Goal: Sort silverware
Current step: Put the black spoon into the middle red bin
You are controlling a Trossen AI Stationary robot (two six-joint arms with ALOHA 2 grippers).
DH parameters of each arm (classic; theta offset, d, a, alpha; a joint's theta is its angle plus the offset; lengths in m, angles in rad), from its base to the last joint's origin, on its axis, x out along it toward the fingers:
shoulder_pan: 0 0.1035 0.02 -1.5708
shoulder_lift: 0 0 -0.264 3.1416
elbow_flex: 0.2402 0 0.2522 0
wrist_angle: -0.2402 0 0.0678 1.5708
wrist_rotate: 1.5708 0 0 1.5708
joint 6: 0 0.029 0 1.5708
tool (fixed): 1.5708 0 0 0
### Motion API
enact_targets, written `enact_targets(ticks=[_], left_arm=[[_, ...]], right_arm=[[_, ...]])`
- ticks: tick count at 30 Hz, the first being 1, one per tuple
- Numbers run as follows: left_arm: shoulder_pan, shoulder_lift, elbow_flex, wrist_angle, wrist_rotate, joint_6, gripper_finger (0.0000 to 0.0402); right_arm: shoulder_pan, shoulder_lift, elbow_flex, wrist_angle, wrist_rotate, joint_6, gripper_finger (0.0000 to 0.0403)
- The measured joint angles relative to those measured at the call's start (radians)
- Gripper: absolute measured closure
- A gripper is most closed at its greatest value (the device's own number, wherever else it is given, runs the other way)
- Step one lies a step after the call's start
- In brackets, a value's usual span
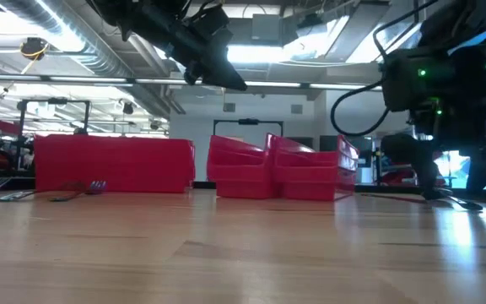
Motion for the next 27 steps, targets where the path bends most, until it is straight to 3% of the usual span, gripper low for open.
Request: enact_targets(ticks=[11, 27], left_arm=[[0.0, 0.0, 0.0, -0.001, 0.0, 0.038, 0.0402], [0.0, 0.0, 0.0, 0.002, 0.0, 0.037, 0.0402]], right_arm=[[0.0, 0.03, -0.001, -0.003, -0.002, 0.032, 0.0251], [0.0, -0.034, -0.008, -0.051, -0.051, 0.018, 0.0311]])
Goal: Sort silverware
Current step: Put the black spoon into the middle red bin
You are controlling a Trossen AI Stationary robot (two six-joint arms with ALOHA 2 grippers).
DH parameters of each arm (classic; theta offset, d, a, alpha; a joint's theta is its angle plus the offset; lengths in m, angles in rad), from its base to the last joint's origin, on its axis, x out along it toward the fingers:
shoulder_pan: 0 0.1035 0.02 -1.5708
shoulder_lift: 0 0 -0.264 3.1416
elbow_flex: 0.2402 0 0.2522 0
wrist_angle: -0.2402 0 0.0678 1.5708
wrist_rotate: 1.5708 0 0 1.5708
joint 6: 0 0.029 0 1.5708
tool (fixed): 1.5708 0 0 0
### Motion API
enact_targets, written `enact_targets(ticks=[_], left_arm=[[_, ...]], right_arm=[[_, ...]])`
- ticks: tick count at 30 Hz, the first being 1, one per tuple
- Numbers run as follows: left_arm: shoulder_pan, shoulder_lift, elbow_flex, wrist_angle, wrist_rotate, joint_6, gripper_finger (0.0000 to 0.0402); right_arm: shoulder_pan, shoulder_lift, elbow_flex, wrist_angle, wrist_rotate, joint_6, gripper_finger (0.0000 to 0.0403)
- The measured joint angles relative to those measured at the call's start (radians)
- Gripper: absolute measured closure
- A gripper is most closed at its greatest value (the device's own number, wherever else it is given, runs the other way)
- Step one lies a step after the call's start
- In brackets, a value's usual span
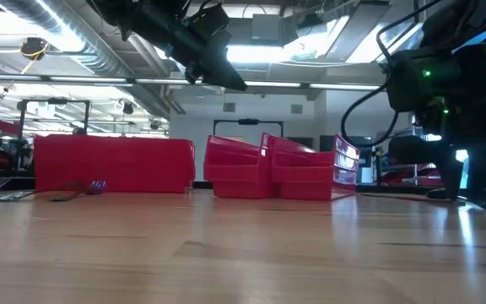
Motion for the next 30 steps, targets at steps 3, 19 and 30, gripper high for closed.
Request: enact_targets(ticks=[3, 19, 30], left_arm=[[0.0, 0.0, 0.0, 0.006, 0.0, 0.0, 0.0402], [0.0, 0.0, 0.0, 0.009, 0.0, -0.015, 0.0402], [-0.002, 0.0, 0.0, -0.009, 0.0, -0.053, 0.0402]], right_arm=[[0.0, 0.003, 0.0, 0.007, 0.008, -0.006, 0.033], [0.001, 0.003, 0.002, 0.033, 0.039, -0.099, 0.0398], [0.001, -0.003, 0.012, 0.022, 0.039, -0.161, 0.0402]])
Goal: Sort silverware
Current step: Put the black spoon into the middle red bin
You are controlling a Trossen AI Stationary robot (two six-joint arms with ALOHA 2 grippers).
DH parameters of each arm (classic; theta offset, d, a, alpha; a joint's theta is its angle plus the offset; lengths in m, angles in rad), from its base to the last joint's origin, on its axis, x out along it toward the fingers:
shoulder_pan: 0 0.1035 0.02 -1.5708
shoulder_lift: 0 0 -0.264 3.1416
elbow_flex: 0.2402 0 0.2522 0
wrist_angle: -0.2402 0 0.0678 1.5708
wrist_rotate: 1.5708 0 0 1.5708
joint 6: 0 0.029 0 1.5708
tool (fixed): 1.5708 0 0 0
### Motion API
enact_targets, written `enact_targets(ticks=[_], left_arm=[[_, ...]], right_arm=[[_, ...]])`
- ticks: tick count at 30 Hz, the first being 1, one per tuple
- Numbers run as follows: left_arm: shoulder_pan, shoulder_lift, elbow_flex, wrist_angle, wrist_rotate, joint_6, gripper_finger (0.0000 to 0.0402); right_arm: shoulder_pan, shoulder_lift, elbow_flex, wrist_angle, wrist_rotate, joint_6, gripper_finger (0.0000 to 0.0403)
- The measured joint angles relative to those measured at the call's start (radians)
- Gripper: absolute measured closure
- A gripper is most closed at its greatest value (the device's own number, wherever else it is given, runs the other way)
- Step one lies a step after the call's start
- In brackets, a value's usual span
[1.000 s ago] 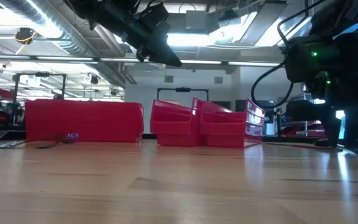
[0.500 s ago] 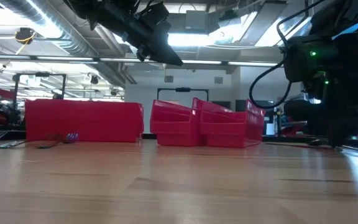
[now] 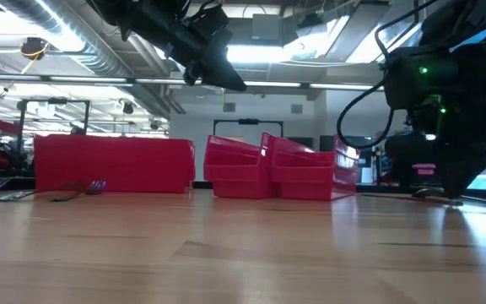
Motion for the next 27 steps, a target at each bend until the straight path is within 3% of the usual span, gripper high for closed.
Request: enact_targets(ticks=[15, 22, 27], left_arm=[[0.002, 0.0, 0.0, 0.02, 0.0, 0.038, 0.0402], [0.0, 0.0, 0.0, 0.046, 0.053, -0.084, 0.0402], [-0.034, 0.0, 0.0, 0.049, 0.077, -0.15, 0.0402]], right_arm=[[0.0, -0.248, 0.134, -0.24, 0.221, 0.053, 0.0403], [0.039, -0.388, 0.16, -0.059, 0.47, -0.061, 0.0403], [0.068, -0.443, 0.16, 0.155, 0.61, -0.269, 0.0403]])
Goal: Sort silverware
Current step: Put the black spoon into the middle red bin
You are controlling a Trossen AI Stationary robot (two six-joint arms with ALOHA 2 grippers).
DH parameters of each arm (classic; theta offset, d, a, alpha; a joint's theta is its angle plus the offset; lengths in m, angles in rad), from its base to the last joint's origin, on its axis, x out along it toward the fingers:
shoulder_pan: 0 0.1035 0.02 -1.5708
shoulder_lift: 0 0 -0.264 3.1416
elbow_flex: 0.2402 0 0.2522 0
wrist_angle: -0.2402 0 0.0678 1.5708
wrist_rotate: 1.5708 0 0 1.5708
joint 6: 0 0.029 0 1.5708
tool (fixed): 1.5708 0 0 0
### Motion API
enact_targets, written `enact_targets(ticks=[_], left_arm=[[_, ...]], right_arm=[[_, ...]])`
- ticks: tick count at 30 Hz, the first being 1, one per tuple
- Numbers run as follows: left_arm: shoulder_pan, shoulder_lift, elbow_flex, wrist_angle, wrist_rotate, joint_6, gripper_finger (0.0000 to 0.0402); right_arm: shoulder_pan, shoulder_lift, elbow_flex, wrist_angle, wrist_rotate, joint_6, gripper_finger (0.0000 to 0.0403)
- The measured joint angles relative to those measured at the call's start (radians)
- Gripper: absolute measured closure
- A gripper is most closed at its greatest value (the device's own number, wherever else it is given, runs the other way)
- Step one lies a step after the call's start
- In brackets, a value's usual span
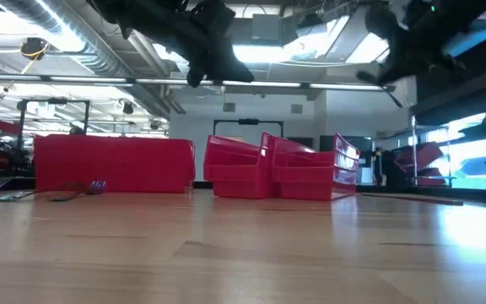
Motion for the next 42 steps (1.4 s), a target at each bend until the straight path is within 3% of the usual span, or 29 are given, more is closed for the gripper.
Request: enact_targets(ticks=[9, 14, 21, 25, 31, 36, 42], left_arm=[[-0.036, 0.041, 0.001, 0.231, 0.014, -0.033, 0.04], [-0.027, 0.09, 0.001, 0.424, 0.185, -0.258, 0.0374], [0.023, 0.167, 0.0, 0.591, 0.402, -0.41, 0.0304], [0.041, 0.19, 0.033, 0.705, 0.52, -0.459, 0.0264], [0.032, 0.285, 0.129, 0.634, 0.592, -0.427, 0.0243], [0.014, 0.351, 0.225, 0.651, 0.598, -0.398, 0.0242], [0.015, 0.351, 0.254, 0.647, 0.562, -0.331, 0.0242]], right_arm=[[-0.002, -0.028, 0.0, 0.452, 0.059, -0.52, 0.0403], [-0.003, -0.029, 0.0, 0.714, 0.042, -0.75, 0.0403], [-0.003, -0.03, 0.0, 0.98, -0.156, -1.035, 0.0403], [-0.003, -0.03, 0.0, 1.002, -0.253, -1.092, 0.0403], [-0.008, -0.021, 0.0, 1.056, -0.365, -1.174, 0.0403], [-0.051, -0.011, 0.0, 1.085, -0.41, -1.178, 0.0403], [-0.089, -0.01, 0.0, 1.11, -0.47, -1.181, 0.0403]])
